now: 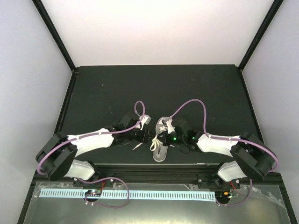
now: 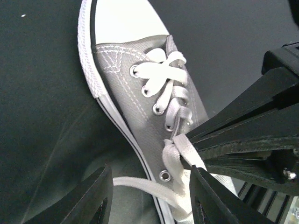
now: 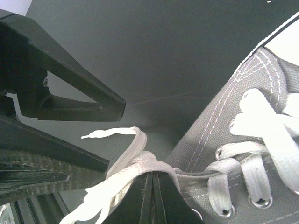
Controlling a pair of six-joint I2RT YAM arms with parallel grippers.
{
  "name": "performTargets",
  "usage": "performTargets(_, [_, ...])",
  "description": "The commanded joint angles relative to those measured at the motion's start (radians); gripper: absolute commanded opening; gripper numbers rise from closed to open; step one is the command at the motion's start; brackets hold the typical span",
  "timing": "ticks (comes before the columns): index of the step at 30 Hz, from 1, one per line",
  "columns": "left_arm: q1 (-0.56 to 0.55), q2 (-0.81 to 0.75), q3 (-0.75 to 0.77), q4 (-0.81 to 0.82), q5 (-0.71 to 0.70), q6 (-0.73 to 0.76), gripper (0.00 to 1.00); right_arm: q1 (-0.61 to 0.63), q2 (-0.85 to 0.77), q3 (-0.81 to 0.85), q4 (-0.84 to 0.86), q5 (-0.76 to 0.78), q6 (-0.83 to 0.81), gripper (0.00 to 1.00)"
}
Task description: Tie the shoes
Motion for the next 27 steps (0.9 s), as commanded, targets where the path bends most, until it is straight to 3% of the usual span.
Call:
performTargets(1, [0.012, 0.024, 0.01, 0.06, 0.074, -0.014, 0.46, 0.003, -0.005, -0.004, -0.016, 0.027, -0.006, 0.02])
performTargets(19, [0.03, 0.106, -0.027, 0.217, 0.205, -0.055, 0.46, 0.004, -0.006, -0.002, -0.023, 0.027, -0.009, 0.01])
performTargets(23, [0.036, 0.125, -0.037, 0.251, 0.234, -0.067, 0.39, 0.003, -0.007, -0.004, -0.022, 0.027, -0.009, 0.02])
performTargets(27, [0.045, 0.136, -0.049, 0.283, 0.257, -0.085, 0.27, 0.004, -0.007, -0.003, -0.023, 0.03, -0.008, 0.02])
